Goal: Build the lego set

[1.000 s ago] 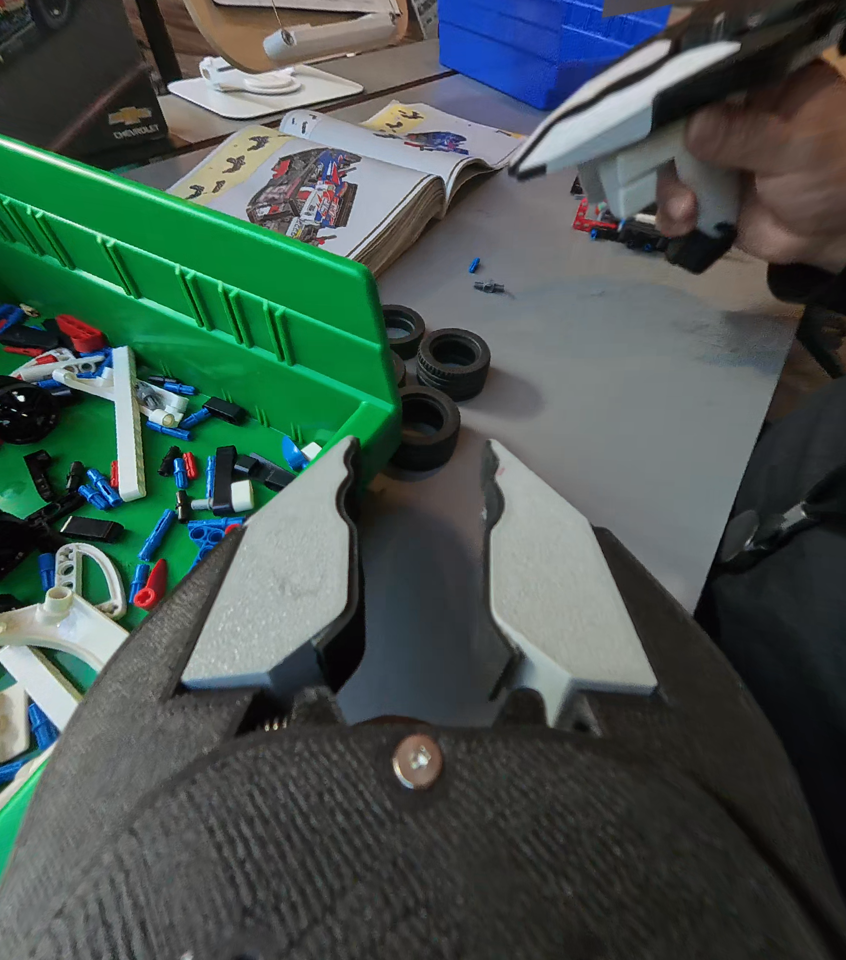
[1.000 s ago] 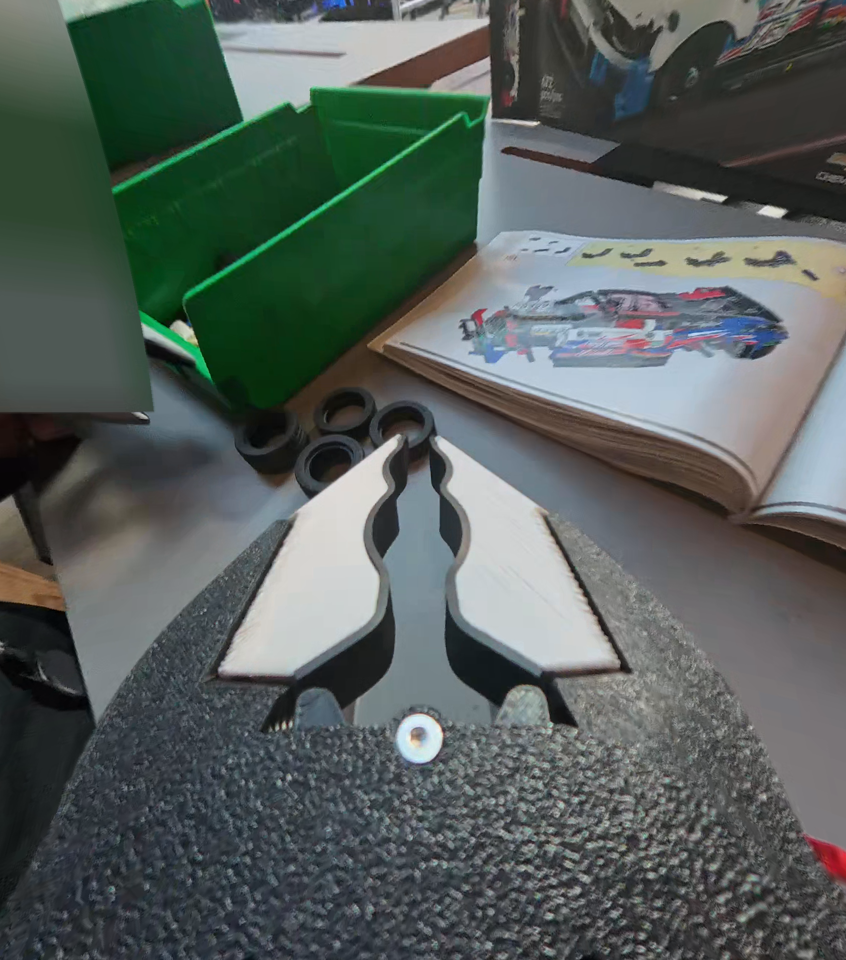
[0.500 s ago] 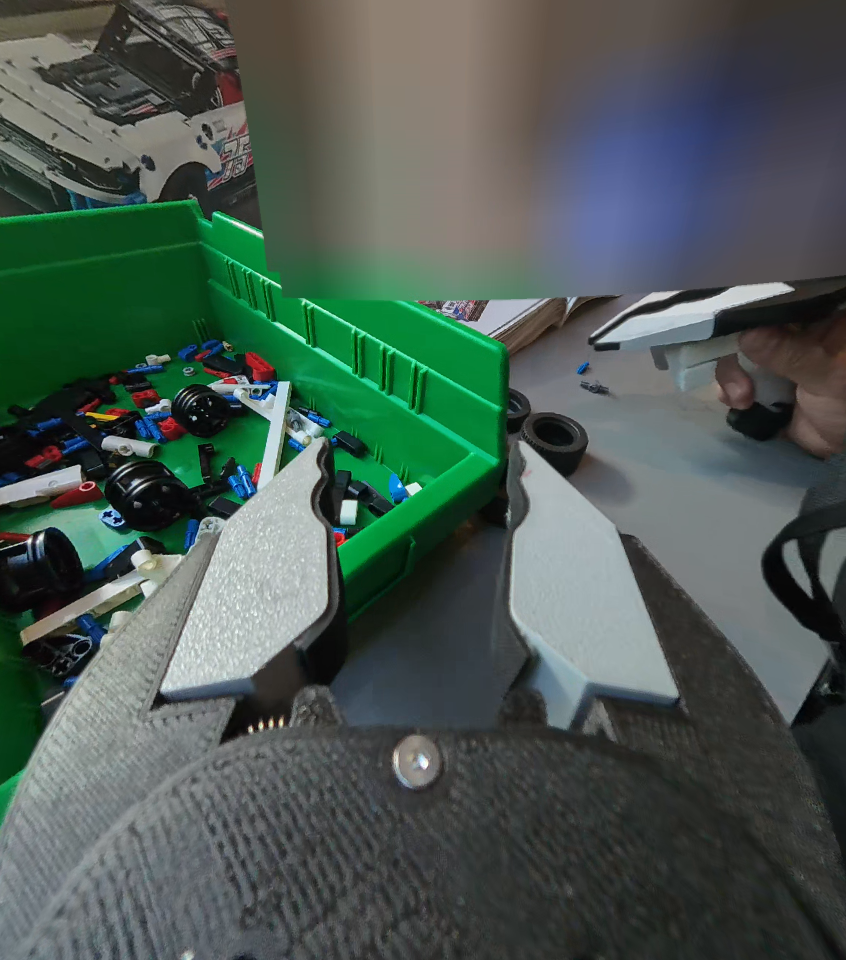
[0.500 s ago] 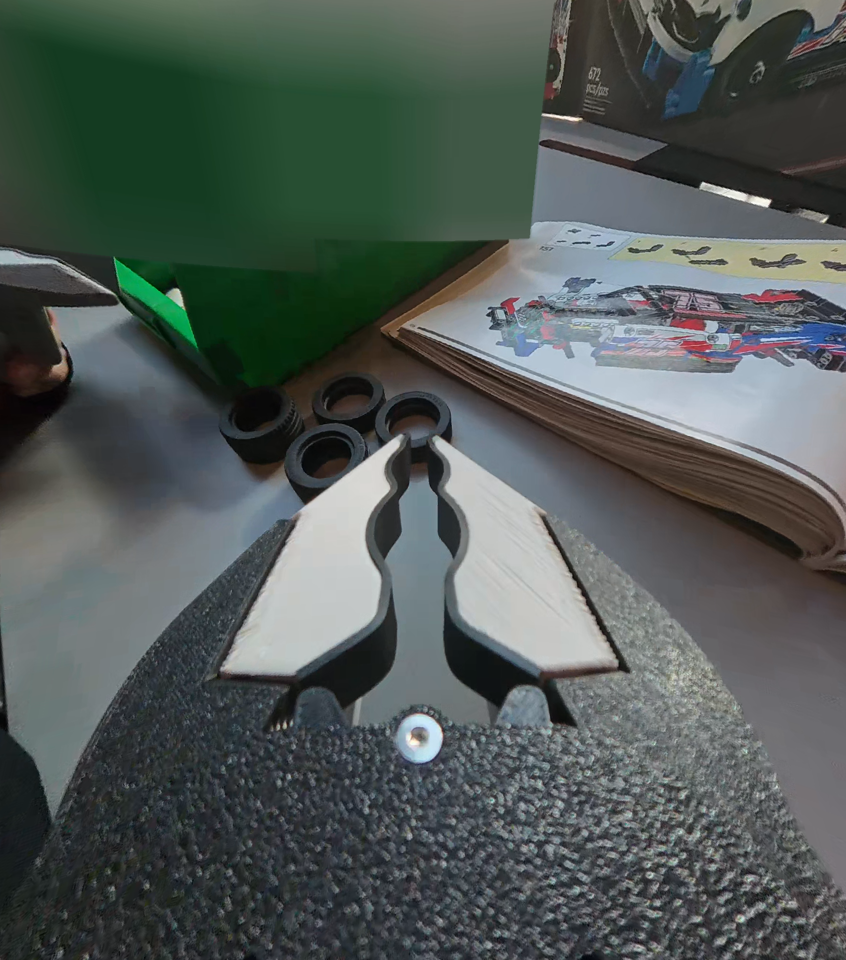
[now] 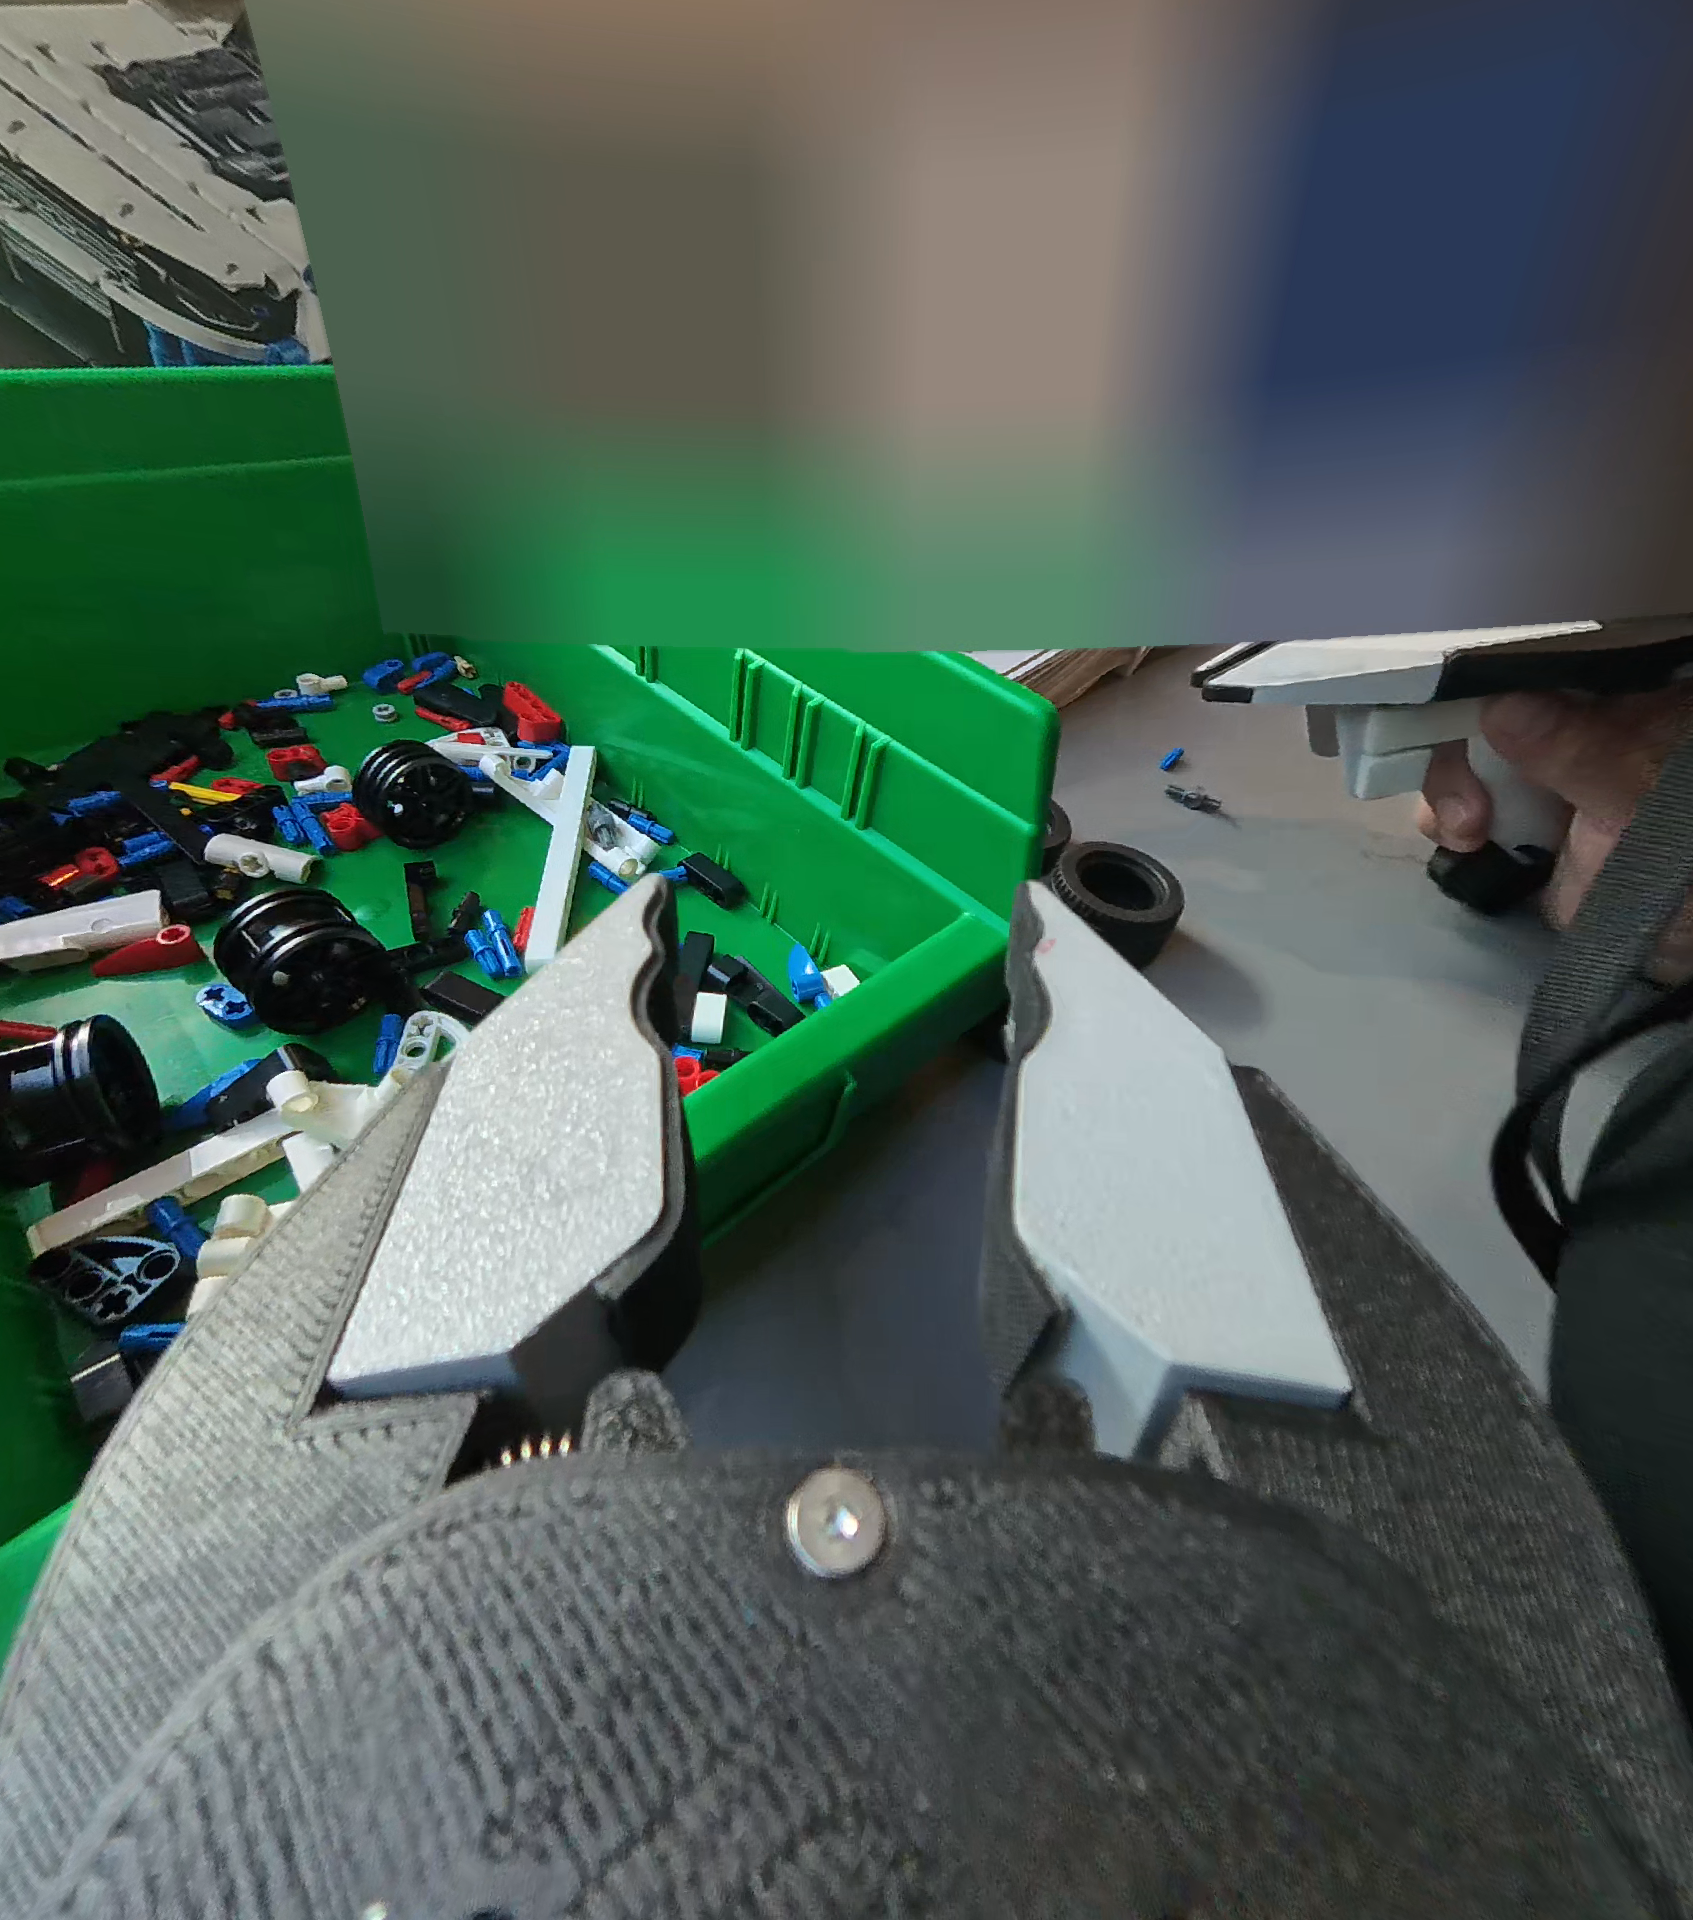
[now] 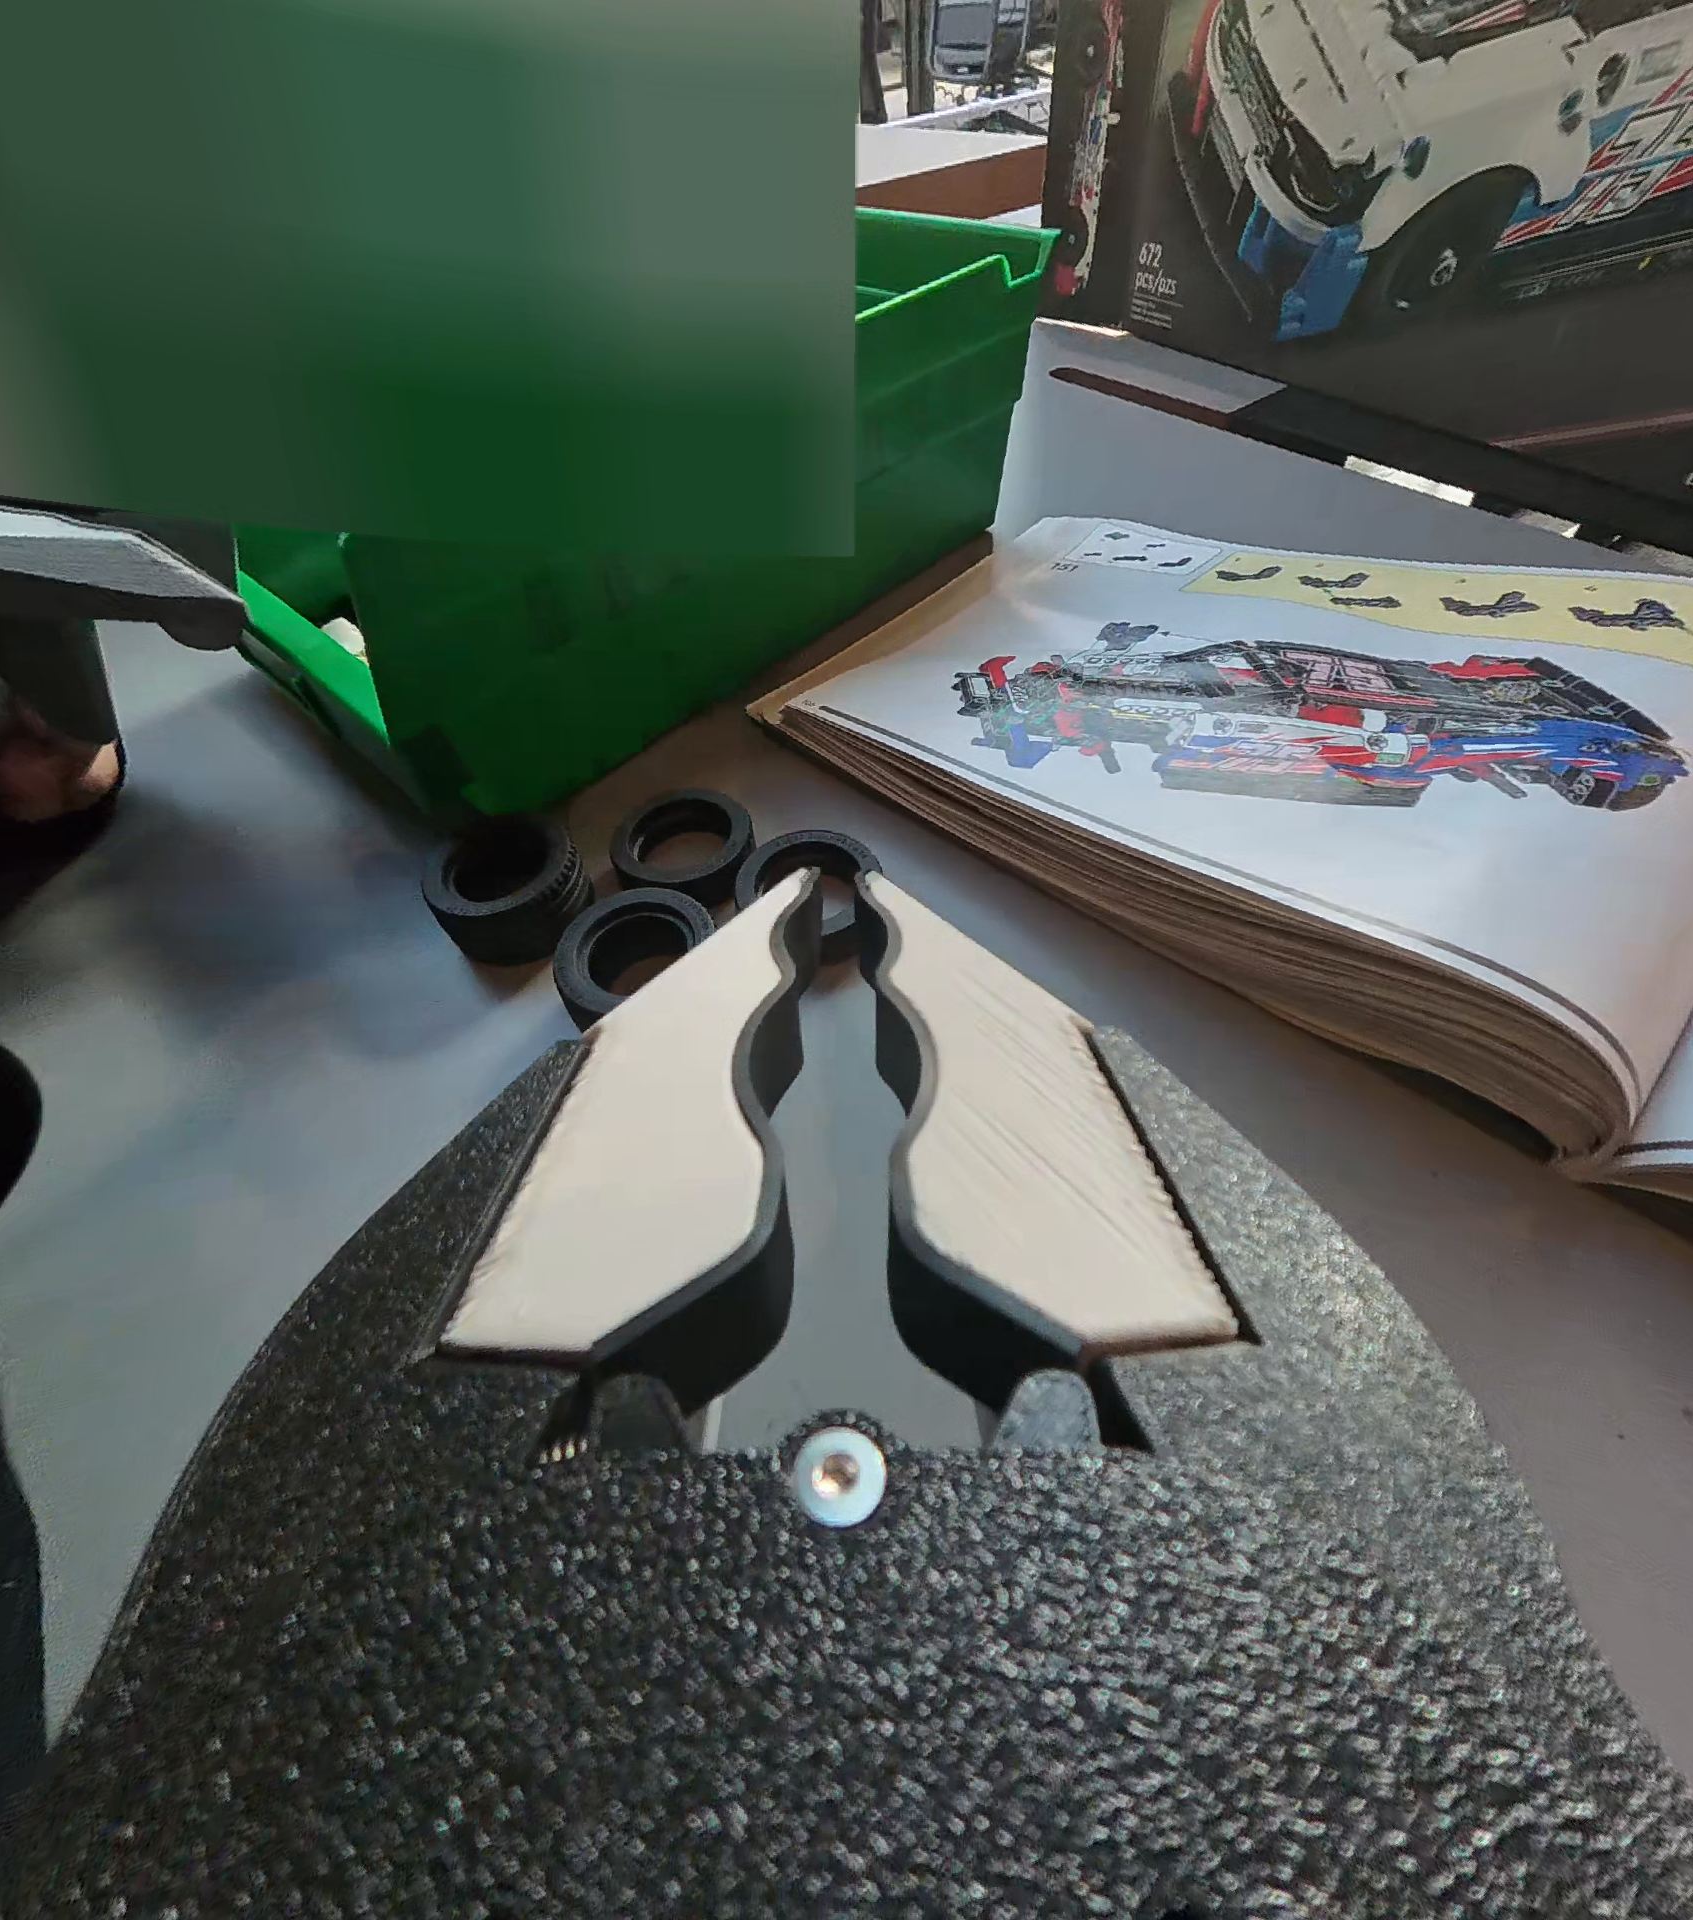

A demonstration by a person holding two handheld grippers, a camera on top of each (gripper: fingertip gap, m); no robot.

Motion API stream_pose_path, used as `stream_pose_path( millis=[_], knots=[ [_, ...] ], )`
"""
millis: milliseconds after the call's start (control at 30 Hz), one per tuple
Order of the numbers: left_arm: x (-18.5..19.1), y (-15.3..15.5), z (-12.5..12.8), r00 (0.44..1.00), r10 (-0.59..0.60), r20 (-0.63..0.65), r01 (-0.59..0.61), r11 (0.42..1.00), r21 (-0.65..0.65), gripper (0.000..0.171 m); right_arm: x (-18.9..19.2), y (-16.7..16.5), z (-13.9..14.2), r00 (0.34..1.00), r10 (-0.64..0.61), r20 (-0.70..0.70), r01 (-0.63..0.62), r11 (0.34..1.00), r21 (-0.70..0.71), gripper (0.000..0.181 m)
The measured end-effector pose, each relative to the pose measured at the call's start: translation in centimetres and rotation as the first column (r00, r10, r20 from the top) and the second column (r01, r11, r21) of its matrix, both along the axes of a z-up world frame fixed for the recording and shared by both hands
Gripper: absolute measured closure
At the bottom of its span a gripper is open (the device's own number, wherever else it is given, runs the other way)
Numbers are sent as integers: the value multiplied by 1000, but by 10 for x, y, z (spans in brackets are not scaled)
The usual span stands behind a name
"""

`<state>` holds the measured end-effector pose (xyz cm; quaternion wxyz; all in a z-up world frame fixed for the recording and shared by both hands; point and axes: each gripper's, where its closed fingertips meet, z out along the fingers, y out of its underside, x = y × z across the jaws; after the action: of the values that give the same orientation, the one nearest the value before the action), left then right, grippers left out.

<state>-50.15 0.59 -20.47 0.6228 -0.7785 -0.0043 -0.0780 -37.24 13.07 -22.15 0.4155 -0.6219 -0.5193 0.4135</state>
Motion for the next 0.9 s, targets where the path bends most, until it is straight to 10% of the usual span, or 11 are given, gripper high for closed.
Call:
stream_pose_path(
  millis=[600,900],
  knots=[
    [-47,-8,39,978,134,-160,-157,977,-144,120,9,-2,8,999,-5,-48,5,1000,1,163],
    [-84,2,34,961,-150,-234,2,844,-537,133,9,0,4,1000,-17,-24,17,1000,-17,157]
  ],
)
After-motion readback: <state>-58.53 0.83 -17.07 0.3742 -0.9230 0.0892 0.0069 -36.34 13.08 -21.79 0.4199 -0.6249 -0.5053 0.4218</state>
